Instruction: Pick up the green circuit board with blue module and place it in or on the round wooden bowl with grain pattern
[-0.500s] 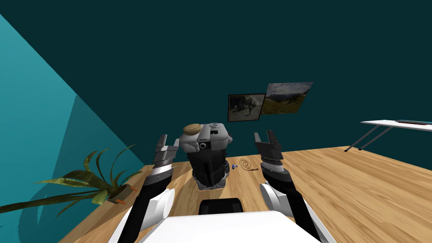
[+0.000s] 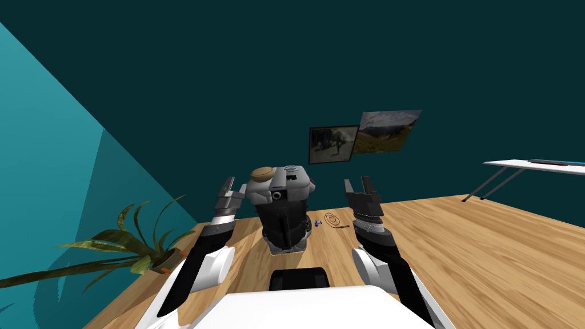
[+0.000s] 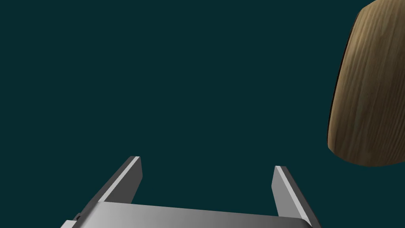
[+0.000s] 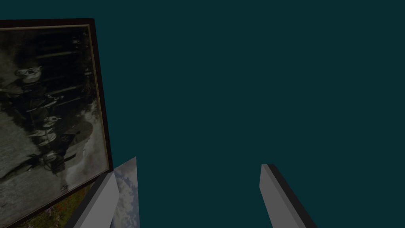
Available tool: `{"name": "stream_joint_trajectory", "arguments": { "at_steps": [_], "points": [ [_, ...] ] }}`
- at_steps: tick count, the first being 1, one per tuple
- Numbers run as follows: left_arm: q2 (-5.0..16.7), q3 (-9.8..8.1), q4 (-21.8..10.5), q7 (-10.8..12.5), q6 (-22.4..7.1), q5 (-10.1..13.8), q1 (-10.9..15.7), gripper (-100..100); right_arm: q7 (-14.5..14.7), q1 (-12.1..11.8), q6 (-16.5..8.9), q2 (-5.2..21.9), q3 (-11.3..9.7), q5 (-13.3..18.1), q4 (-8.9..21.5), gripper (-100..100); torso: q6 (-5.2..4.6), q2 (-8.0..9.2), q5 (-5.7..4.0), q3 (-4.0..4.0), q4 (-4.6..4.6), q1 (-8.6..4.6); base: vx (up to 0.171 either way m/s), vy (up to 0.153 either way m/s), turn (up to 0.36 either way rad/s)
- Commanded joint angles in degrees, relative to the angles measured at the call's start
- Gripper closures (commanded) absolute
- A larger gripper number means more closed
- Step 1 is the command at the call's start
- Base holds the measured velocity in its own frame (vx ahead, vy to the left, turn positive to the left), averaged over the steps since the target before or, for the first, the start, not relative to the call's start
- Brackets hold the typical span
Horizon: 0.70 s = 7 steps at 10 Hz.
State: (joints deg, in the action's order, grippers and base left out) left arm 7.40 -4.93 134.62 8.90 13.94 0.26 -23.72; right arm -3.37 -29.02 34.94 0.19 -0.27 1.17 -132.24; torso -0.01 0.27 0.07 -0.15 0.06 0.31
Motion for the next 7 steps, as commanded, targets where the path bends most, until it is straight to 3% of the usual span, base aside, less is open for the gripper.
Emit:
{"name": "stream_joint_trajectory", "arguments": {
  "at_steps": [1, 3, 4, 5, 6, 7],
  "points": [
    [1.51, -0.30, -0.35, 0.16, -1.70, 0.59, 1.19, -100, 0.00, 0.00, 0.00, 0.00, 0.00, 0.00, 0.00, 0, 0.00, 0.00, 0.00, 0.00, 0.00, 0.00, -0.060, 0.055, -0.011],
    [5.38, -1.61, -1.44, 0.82, -5.53, 3.00, 4.94, -100, 0.00, 0.00, 0.00, 0.00, 0.00, 0.00, 0.00, 0, 0.00, -0.03, -0.02, 0.02, -0.01, -0.08, -0.074, 0.061, -0.014],
    [5.38, -1.61, -1.44, 0.82, -6.73, 3.00, 5.82, -100, 0.00, 0.00, 0.00, 0.00, 0.00, 0.00, 0.00, 0, 0.00, 0.02, 0.00, -0.01, 0.00, -0.02, -0.063, 0.058, -0.014],
    [7.36, -2.36, -2.05, 1.19, -8.64, 4.38, 7.85, -100, 0.00, 0.00, 0.00, 0.00, 0.00, 0.00, 0.00, 0, 0.00, -0.03, -0.01, 0.01, 0.00, -0.07, -0.061, 0.064, -0.012],
    [7.36, -2.36, -2.05, 1.19, -9.53, 4.38, 8.43, -100, 0.00, 0.00, 0.00, 0.00, 0.00, 0.00, 0.00, 0, 0.01, -0.05, -0.01, 0.02, -0.01, -0.04, -0.057, 0.052, -0.010],
    [9.35, -3.16, -2.69, 1.59, -11.33, 5.85, 10.69, -100, 0.00, 0.00, 0.00, 0.00, 0.00, 0.00, 0.00, 0, 0.01, -0.06, -0.01, 0.03, -0.01, -0.09, -0.072, 0.059, -0.014]
  ]
}}
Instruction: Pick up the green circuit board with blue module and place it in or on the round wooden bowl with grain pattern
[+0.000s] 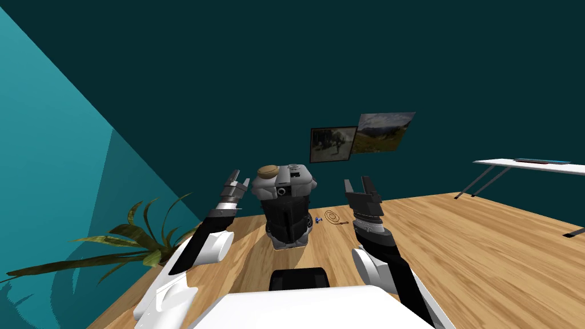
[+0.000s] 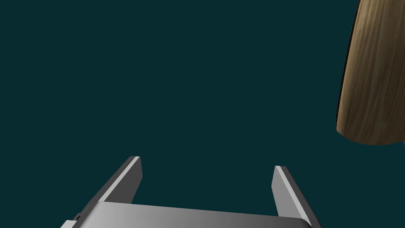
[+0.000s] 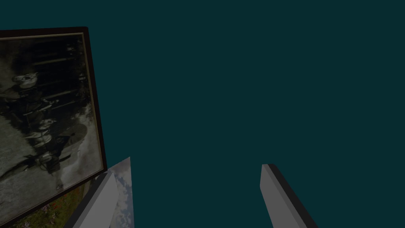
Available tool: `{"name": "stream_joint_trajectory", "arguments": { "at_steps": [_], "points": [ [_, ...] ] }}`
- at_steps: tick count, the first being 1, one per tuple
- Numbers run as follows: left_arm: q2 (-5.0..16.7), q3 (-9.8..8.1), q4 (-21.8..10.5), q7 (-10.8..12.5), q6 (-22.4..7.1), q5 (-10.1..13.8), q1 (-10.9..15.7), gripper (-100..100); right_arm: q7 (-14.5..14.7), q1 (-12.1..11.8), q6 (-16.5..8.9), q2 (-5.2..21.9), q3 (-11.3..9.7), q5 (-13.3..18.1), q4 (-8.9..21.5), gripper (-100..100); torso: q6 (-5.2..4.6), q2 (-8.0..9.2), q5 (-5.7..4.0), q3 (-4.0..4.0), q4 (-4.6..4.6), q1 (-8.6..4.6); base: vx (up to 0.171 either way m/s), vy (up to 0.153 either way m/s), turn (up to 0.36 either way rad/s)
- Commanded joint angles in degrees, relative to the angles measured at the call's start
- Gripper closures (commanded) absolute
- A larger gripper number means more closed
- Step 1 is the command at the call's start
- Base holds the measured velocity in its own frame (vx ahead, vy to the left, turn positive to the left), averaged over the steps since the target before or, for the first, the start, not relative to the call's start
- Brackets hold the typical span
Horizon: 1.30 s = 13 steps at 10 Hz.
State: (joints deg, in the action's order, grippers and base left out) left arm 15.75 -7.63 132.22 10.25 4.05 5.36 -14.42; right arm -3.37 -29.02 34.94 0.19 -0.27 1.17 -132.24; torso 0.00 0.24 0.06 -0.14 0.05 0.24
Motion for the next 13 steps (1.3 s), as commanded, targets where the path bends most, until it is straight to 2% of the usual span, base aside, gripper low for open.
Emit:
{"name": "stream_joint_trajectory", "arguments": {
  "at_steps": [1, 2, 3, 4, 5, 6, 7, 8, 9, 10, 11, 12, 13],
  "points": [
    [1.00, -0.45, -0.29, 0.24, -2.60, 0.75, 1.90, -100, 0.00, 0.00, 0.00, 0.00, 0.00, 0.00, 0.00, 0, 0.00, 0.00, 0.00, 0.00, 0.00, 0.00, -0.059, 0.054, -0.013],
    [3.00, -1.29, -0.96, 0.66, -4.20, 2.30, 3.97, -100, 0.00, 0.00, 0.00, 0.00, 0.00, 0.00, 0.00, 0, 0.00, -0.03, 0.00, 0.01, 0.00, -0.03, -0.073, 0.047, -0.016],
    [3.00, -1.29, -0.96, 0.66, -5.71, 2.30, 4.79, -100, 0.00, 0.00, 0.00, 0.00, 0.00, 0.00, 0.00, 0, 0.00, 0.01, -0.01, 0.00, 0.00, -0.04, -0.056, 0.043, -0.010],
    [4.99, -2.16, -1.66, 1.08, -7.44, 3.93, 6.89, -100, 0.00, 0.00, 0.00, 0.00, 0.00, 0.00, 0.00, 0, 0.00, -0.04, -0.01, 0.02, 0.00, -0.07, -0.061, 0.070, -0.017],
    [4.99, -2.16, -1.66, 1.08, -8.96, 3.93, 7.78, -100, 0.00, 0.00, 0.00, 0.00, 0.00, 0.00, 0.00, 0, 0.00, -0.03, 0.00, 0.02, -0.01, 0.02, -0.061, 0.056, -0.018],
    [6.95, -3.05, -2.41, 1.51, -10.69, 5.60, 9.83, -100, 0.00, 0.00, 0.00, 0.00, 0.00, 0.00, 0.00, 0, 0.01, -0.03, 0.01, 0.01, -0.01, -0.03, -0.072, 0.066, -0.015],
    [6.95, -3.05, -2.41, 1.51, -12.19, 5.60, 10.82, -100, 0.00, 0.00, 0.00, 0.00, 0.00, 0.00, 0.00, 0, 0.00, 0.00, 0.01, 0.00, 0.00, 0.02, -0.067, 0.055, -0.015],
    [8.89, -3.96, -3.22, 1.92, -13.78, 7.32, 12.95, -100, 0.00, 0.00, 0.00, 0.00, 0.00, 0.00, 0.00, 0, 0.01, -0.01, 0.01, 0.00, 0.00, -0.03, -0.070, 0.056, -0.017],
    [8.89, -3.96, -3.22, 1.92, -15.58, 7.32, 13.89, -100, 0.00, 0.00, 0.00, 0.00, 0.00, 0.00, 0.00, 0, 0.01, 0.00, 0.00, -0.01, 0.00, -0.02, -0.057, 0.042, -0.015],
    [10.81, -4.86, -4.09, 2.32, -17.41, 9.05, 15.96, -100, 0.00, 0.00, 0.00, 0.00, 0.00, 0.00, 0.00, 0, 0.00, -0.04, 0.00, 0.02, -0.01, -0.09, -0.068, 0.046, -0.033],
    [10.81, -4.86, -4.09, 2.32, -19.19, 9.05, 16.95, -100, 0.00, 0.00, 0.00, 0.00, 0.00, 0.00, 0.00, 0, 0.00, -0.01, -0.01, 0.01, 0.00, -0.07, -0.056, 0.042, -0.014],
    [12.70, -5.75, -5.03, 2.69, -20.95, 10.80, 19.04, -100, 0.00, 0.00, 0.00, 0.00, 0.00, 0.00, 0.00, 0, 0.01, -0.05, -0.01, 0.02, -0.01, -0.09, -0.068, 0.039, -0.022],
    [12.70, -5.75, -5.03, 2.69, -22.41, 10.80, 19.97, -100, 0.00, 0.00, 0.00, 0.00, 0.00, 0.00, 0.00, 0, 0.01, -0.02, -0.01, 0.01, -0.01, -0.09, -0.060, 0.029, -0.019]
  ]
}}
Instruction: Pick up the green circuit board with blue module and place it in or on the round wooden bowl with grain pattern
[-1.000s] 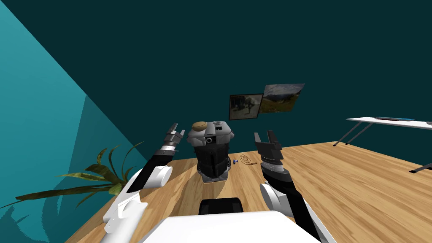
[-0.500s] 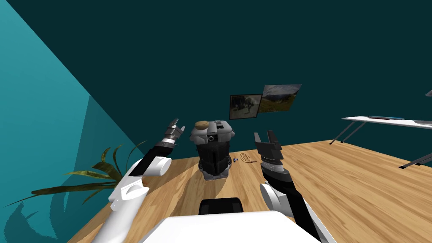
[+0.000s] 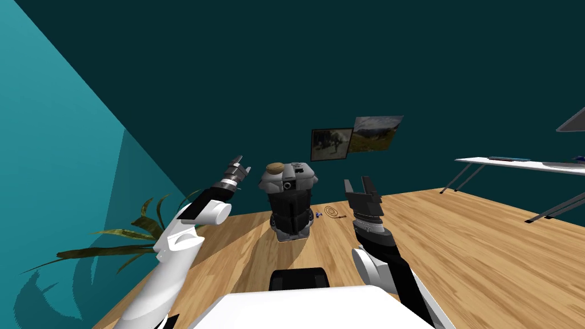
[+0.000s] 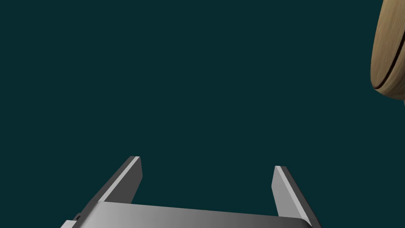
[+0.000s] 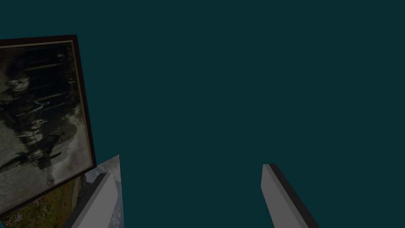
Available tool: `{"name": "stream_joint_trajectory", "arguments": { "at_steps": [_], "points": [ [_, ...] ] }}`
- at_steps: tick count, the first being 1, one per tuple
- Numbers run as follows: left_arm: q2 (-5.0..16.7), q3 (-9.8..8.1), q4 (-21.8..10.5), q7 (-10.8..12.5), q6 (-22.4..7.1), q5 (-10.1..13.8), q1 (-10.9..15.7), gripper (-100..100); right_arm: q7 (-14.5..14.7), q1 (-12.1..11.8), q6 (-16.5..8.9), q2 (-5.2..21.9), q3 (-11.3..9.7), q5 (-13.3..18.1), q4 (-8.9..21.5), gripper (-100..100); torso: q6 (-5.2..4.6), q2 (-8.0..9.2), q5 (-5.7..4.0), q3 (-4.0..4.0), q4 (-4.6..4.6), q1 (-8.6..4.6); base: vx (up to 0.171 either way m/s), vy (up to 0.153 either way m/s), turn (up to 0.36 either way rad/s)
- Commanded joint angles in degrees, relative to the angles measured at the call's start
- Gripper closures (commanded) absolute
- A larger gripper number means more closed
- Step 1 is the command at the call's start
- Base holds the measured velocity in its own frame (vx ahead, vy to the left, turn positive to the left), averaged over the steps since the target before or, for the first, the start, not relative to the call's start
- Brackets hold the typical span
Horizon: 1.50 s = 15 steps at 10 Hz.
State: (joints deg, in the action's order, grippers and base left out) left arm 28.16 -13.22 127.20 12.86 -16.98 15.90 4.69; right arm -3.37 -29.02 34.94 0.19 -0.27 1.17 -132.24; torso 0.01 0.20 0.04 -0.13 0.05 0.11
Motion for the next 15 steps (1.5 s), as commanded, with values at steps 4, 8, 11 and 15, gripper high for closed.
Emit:
{"name": "stream_joint_trajectory", "arguments": {
  "at_steps": [4, 8, 11, 15],
  "points": [
    [4.03, -1.87, -2.09, 0.70, -7.77, 3.71, 6.28, -100, 0.00, 0.00, 0.00, 0.00, 0.00, 0.00, 0.00, 0, 0.00, -0.08, -0.01, 0.05, -0.02, -0.06, -0.041, 0.015, -0.021],
    [5.88, -2.66, -3.22, 0.94, -13.75, 5.39, 9.32, -100, 0.00, 0.00, 0.00, 0.00, 0.00, 0.00, 0.00, 0, 0.00, -0.07, -0.02, 0.04, -0.02, -0.12, -0.040, 0.004, -0.020],
    [9.45, -4.07, -5.67, 1.22, -19.26, 8.55, 14.15, -100, 0.00, 0.00, 0.00, 0.00, 0.00, 0.00, 0.00, 0, 0.00, -0.14, -0.03, 0.08, -0.04, -0.16, -0.027, -0.013, -0.044],
    [11.15, -4.68, -6.99, 1.26, -25.28, 10.02, 16.27, -100, 0.00, 0.00, 0.00, -0.01, -0.01, 0.00, 0.00, 0, -0.01, -0.20, -0.05, 0.12, -0.05, -0.24, -0.011, -0.026, -0.028]
  ]
}}
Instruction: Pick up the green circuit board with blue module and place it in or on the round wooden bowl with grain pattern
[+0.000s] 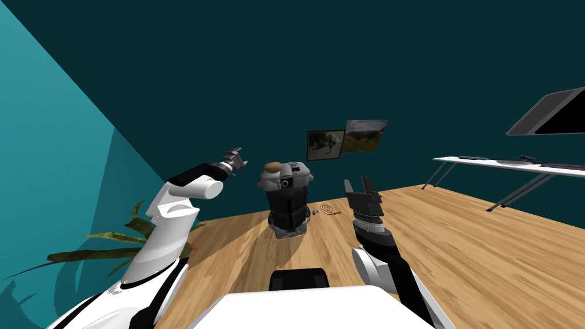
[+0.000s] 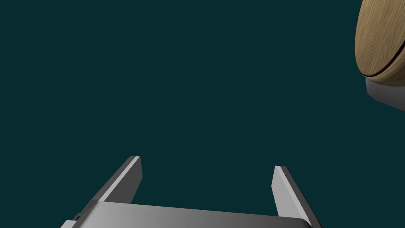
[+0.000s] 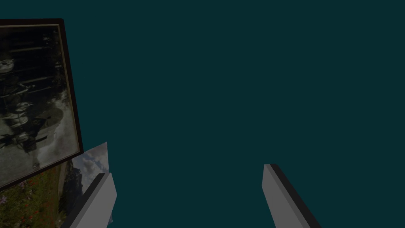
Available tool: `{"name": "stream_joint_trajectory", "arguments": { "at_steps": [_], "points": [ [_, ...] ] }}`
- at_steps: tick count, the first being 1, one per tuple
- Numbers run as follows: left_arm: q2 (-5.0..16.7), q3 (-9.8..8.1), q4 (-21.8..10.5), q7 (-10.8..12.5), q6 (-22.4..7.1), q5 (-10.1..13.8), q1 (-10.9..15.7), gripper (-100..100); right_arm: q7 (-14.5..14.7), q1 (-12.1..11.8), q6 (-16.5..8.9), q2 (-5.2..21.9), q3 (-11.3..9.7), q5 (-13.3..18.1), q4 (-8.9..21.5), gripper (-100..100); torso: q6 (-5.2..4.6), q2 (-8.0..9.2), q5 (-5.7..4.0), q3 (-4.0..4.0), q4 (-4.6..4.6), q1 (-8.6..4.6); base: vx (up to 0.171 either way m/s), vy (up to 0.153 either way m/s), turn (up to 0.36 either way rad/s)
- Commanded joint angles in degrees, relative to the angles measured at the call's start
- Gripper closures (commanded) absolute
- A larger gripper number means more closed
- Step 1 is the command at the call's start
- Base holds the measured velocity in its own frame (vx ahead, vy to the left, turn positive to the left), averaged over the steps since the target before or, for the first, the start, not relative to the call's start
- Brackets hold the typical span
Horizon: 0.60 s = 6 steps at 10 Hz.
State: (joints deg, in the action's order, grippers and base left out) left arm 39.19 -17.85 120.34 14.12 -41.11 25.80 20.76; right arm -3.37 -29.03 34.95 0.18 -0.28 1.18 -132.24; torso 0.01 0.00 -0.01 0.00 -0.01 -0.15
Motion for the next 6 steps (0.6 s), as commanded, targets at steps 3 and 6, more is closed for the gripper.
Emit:
{"name": "stream_joint_trajectory", "arguments": {
  "at_steps": [3, 6],
  "points": [
    [1.75, -0.59, -1.52, -0.03, -5.38, 1.52, 2.11, -100, 0.00, 0.00, 0.00, 0.00, 0.00, 0.00, 0.00, 0, -0.01, -0.01, 0.00, 0.00, 0.00, 0.00, -0.005, -0.031, -0.033],
    [3.28, -1.07, -2.99, -0.13, -9.63, 2.84, 3.82, -100, 0.00, 0.00, 0.00, 0.00, 0.00, 0.00, 0.00, 0, 0.00, -0.07, -0.03, 0.04, -0.02, -0.15, 0.007, -0.059, -0.034]
  ]
}}
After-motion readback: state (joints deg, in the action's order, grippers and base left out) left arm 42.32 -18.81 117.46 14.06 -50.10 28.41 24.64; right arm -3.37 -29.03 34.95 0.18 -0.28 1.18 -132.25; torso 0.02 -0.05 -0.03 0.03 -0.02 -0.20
